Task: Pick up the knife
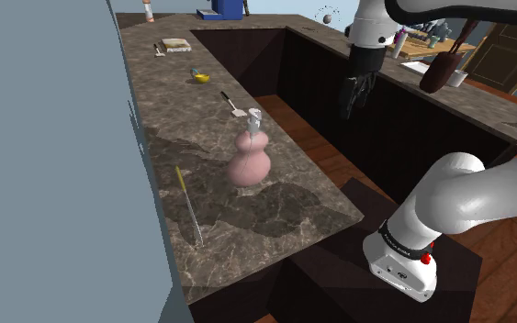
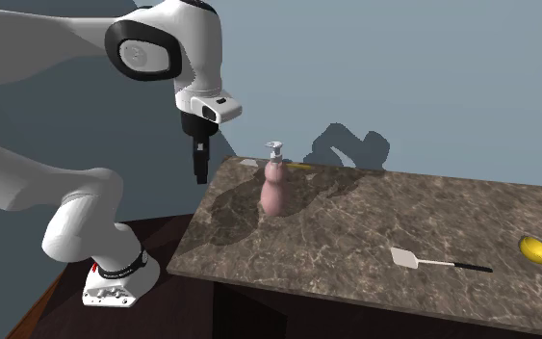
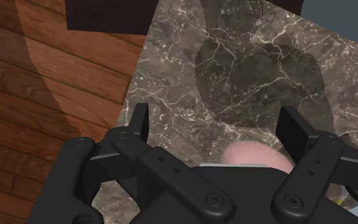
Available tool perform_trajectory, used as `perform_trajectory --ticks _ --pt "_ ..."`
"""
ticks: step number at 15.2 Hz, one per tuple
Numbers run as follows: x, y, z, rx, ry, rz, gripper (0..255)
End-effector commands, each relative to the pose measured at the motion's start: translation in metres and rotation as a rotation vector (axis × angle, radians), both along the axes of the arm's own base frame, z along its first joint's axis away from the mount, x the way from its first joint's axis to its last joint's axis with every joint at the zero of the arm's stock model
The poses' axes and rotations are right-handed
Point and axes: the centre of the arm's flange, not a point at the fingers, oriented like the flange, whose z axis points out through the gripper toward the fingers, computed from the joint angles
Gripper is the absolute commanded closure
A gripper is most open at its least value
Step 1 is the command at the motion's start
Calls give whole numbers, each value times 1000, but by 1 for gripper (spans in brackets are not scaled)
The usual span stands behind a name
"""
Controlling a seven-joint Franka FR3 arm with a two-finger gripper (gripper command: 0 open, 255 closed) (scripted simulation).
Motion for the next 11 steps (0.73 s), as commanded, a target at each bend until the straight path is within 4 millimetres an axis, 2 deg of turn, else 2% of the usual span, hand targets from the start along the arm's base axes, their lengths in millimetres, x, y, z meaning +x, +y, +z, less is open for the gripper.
perform_trajectory --ticks 1,11 --pt "0 0 0 0 0 0 0" --pt "39 95 -74 20 -36 -91 0"
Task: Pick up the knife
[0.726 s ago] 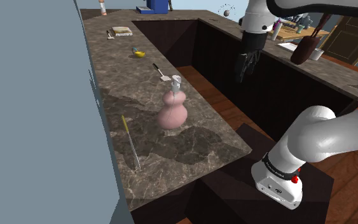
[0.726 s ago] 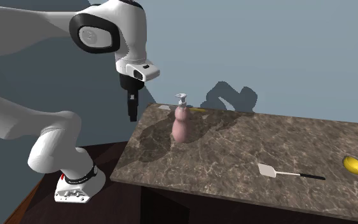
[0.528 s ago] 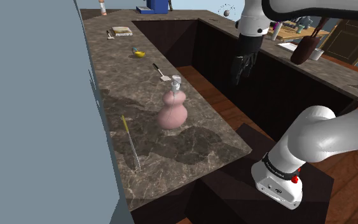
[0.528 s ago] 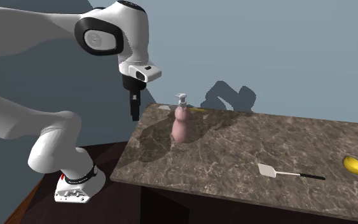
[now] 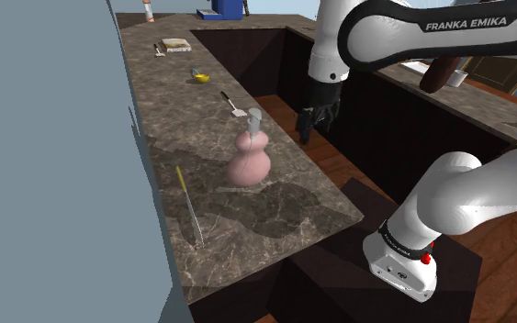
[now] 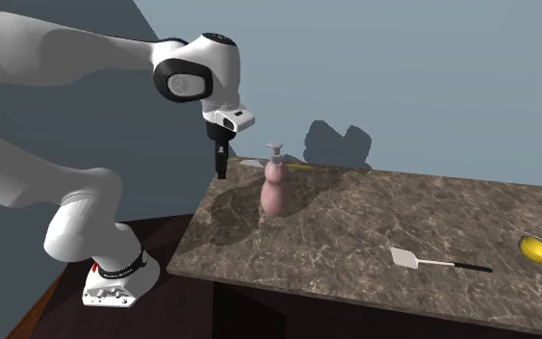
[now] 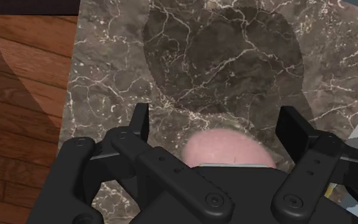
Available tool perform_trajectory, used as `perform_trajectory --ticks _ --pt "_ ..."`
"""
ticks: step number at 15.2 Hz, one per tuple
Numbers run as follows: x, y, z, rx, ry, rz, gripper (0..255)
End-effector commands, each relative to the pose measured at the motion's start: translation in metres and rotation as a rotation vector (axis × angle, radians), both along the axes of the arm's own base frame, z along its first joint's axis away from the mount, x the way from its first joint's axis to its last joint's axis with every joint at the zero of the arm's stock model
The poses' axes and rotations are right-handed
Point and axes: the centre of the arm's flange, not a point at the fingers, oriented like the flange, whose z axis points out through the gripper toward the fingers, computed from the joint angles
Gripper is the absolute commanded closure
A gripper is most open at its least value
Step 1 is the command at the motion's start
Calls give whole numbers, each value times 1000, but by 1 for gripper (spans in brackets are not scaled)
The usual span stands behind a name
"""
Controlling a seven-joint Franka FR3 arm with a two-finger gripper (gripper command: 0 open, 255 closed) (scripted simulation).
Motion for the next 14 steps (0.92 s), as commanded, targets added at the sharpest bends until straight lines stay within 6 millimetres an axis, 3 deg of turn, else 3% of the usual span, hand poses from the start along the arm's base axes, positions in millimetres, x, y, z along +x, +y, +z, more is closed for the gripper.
perform_trajectory --ticks 1,14 --pt "8 19 -12 5 -10 -20 0" --pt "76 138 -102 32 -56 -139 0"
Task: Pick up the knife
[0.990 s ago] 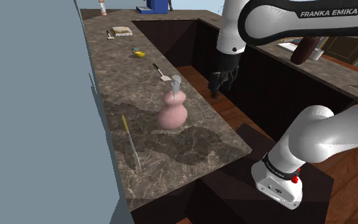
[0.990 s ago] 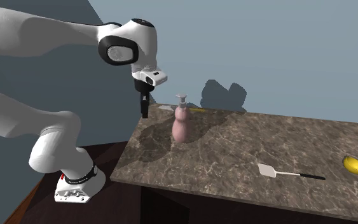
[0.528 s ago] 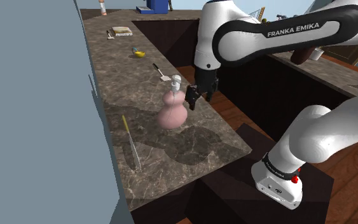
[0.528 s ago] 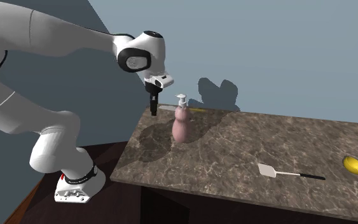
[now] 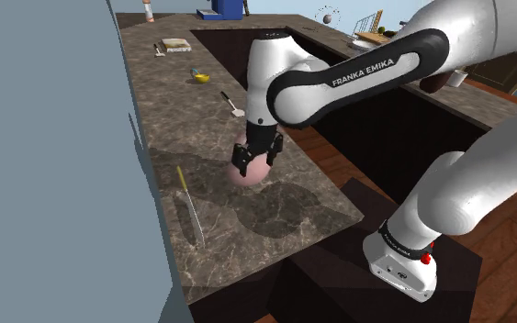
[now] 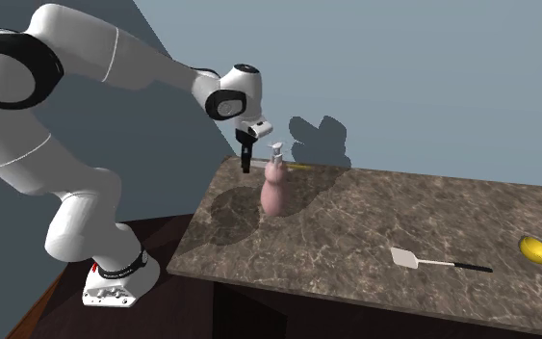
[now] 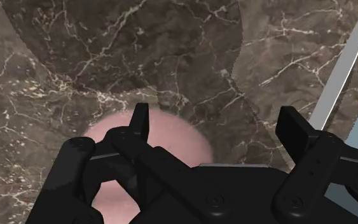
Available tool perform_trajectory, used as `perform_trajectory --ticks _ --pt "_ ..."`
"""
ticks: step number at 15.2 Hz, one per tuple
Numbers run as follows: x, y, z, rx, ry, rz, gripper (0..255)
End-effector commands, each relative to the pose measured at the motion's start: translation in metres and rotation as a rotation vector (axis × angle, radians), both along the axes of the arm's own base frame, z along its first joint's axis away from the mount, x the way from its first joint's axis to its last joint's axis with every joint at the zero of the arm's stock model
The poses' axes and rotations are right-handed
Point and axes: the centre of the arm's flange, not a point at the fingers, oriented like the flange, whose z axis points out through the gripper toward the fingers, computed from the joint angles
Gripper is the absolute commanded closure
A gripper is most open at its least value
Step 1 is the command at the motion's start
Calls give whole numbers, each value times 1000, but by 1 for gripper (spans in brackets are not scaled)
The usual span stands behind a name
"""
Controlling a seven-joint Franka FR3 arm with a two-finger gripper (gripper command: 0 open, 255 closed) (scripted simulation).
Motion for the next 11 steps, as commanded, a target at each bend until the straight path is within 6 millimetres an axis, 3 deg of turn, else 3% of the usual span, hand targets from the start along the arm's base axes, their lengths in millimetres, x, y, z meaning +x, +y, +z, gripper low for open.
perform_trajectory --ticks 1,11 --pt "13 20 -11 6 -9 -20 0" --pt "79 106 -76 26 -45 -111 0"
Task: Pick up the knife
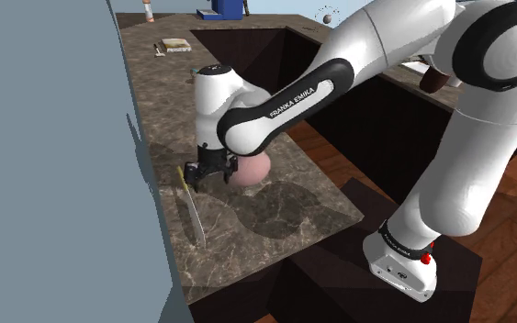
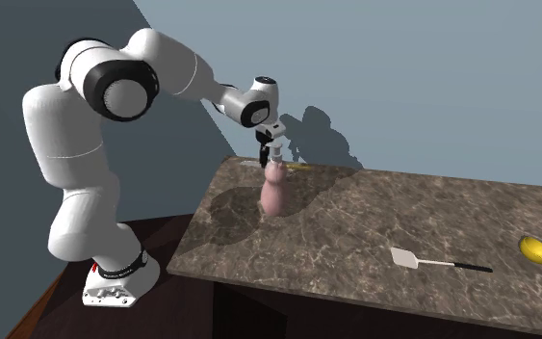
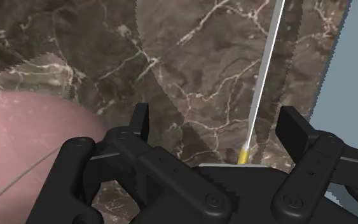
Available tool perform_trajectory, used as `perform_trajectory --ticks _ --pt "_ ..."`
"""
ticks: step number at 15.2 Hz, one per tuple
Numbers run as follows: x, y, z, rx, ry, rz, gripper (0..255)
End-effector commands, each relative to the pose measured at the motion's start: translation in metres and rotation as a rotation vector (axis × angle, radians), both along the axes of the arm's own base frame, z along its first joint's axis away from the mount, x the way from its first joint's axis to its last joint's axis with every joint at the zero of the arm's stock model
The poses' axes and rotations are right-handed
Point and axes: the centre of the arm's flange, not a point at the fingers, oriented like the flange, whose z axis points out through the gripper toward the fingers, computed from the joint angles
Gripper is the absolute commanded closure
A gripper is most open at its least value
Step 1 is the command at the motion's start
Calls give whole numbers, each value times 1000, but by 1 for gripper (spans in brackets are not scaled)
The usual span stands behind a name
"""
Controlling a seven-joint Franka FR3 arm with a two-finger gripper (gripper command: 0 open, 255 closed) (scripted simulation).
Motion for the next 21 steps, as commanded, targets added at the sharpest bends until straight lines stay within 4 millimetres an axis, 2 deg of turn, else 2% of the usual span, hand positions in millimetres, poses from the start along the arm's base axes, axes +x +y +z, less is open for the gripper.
perform_trajectory --ticks 1,6,13,15,16,21 --pt "14 18 -16 4 -8 -20 0" --pt "47 55 -43 13 -24 -61 0" --pt "47 55 -80 13 -24 -61 0" --pt "47 55 -83 13 -24 -61 0" --pt "46 54 -82 13 -24 -61 255" --pt "46 54 -82 13 -24 -61 255"
